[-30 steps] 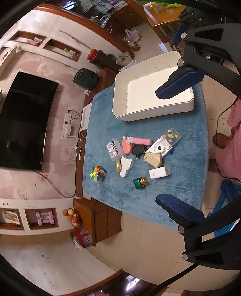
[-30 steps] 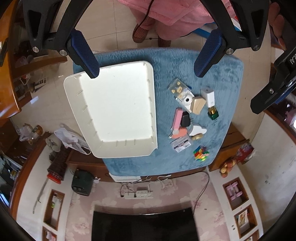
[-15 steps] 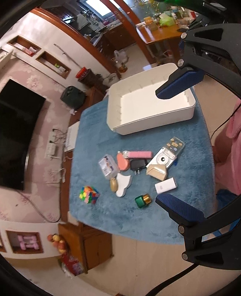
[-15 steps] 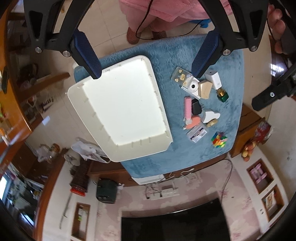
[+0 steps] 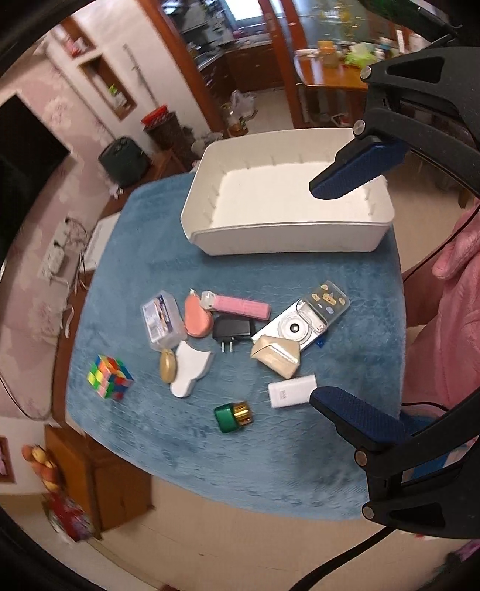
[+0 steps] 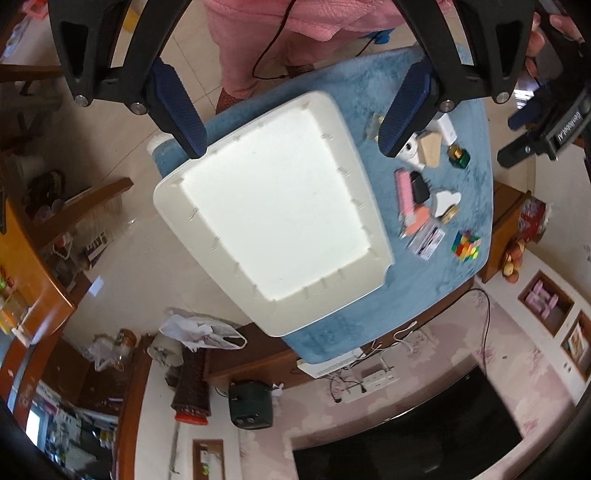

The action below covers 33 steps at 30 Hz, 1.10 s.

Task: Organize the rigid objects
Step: 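Grasp the white tray rim with the right gripper while the left gripper reaches the clear box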

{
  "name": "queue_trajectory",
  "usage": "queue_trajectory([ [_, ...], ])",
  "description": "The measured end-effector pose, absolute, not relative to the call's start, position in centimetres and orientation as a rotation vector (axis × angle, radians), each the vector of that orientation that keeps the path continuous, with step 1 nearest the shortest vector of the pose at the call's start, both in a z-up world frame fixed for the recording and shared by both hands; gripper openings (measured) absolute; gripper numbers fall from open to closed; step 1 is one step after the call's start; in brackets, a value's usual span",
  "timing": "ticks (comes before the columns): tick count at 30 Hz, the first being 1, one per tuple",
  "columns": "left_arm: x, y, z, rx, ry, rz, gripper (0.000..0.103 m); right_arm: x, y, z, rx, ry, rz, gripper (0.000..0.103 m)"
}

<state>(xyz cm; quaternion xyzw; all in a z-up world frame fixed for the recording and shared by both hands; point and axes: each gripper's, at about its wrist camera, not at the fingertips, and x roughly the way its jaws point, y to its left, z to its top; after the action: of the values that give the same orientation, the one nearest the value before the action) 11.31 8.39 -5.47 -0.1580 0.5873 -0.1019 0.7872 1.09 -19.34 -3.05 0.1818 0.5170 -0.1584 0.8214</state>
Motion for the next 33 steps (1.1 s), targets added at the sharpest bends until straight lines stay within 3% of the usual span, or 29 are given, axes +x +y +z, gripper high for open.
queue_trajectory([
  [6,11.7,6.6,-7.5,-0.473,1.352,-0.09,0.101,3.3,-25.1,-4.0,0.413,1.137,-0.295,0.089],
  [9,11.7,6.1,-8.4,-0.517,1.379,-0.016,0.101,4.8,-27.4,-4.8,0.426,1.169,-0.24,0.08],
  [24,11.6,6.7,-15.4,-0.748,1.475,0.325,0.097,11.8,-35.1,-10.2,0.382,1.365,-0.098,0.07],
  [30,11.9,6.4,-18.5,-0.79,1.533,0.398,0.094,13.7,-37.4,-12.9,0.38,1.42,-0.096,0.059],
  [33,12.0,6.3,-19.8,-0.814,1.552,0.42,0.093,14.4,-38.0,-14.6,0.358,1.449,-0.09,0.047],
])
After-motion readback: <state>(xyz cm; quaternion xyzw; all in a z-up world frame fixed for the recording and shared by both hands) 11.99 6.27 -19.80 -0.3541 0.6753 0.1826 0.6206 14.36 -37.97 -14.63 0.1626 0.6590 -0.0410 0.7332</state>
